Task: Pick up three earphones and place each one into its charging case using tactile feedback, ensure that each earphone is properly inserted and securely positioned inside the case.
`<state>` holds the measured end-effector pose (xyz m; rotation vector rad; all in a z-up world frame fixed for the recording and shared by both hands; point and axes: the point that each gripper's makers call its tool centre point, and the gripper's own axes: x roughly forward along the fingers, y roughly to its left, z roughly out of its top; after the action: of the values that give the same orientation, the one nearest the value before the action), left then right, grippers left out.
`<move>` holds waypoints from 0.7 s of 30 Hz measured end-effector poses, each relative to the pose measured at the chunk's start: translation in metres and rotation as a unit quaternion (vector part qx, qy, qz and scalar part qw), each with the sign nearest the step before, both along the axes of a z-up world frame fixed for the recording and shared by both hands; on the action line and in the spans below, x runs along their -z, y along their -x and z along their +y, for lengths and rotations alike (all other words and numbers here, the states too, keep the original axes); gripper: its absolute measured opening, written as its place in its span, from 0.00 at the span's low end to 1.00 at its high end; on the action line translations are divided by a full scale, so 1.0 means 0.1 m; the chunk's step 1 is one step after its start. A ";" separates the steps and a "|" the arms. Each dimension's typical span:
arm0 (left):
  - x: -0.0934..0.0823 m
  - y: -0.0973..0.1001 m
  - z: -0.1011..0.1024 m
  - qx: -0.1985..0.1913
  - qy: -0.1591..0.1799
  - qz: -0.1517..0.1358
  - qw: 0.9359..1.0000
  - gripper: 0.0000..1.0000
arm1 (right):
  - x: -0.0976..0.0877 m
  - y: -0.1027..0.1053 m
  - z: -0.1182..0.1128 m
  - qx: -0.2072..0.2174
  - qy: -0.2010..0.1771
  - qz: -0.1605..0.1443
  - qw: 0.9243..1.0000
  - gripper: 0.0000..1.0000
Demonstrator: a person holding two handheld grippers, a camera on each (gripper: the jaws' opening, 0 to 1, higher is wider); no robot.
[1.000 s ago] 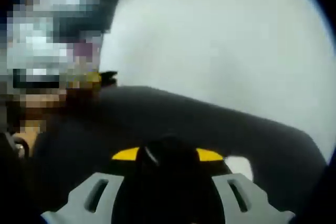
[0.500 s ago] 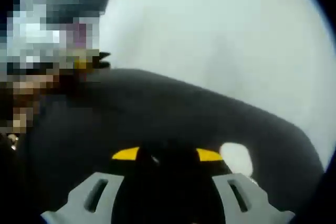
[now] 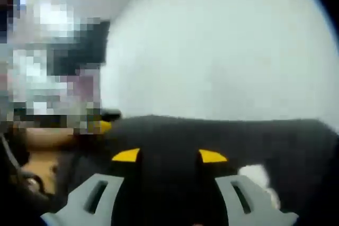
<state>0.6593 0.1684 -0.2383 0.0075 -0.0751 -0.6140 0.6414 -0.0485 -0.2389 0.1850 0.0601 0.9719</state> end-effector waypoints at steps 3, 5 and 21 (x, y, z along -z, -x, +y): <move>0.01 0.15 0.00 -0.013 -0.011 0.004 1.000 0.54 | 0.00 0.11 0.12 -0.030 -0.044 0.032 0.998 0.41; 0.01 0.24 0.02 -0.022 -0.015 0.009 1.000 0.47 | 0.03 0.14 0.17 -0.043 -0.044 0.033 0.998 0.38; 0.14 0.62 -0.22 0.018 -0.008 0.030 0.999 0.35 | 0.08 0.25 0.27 -0.063 -0.060 0.083 0.993 0.24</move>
<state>0.5975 0.1465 -0.2522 0.0040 -0.0121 -0.6497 0.6163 -0.0212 -0.2468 0.3766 0.1687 1.0843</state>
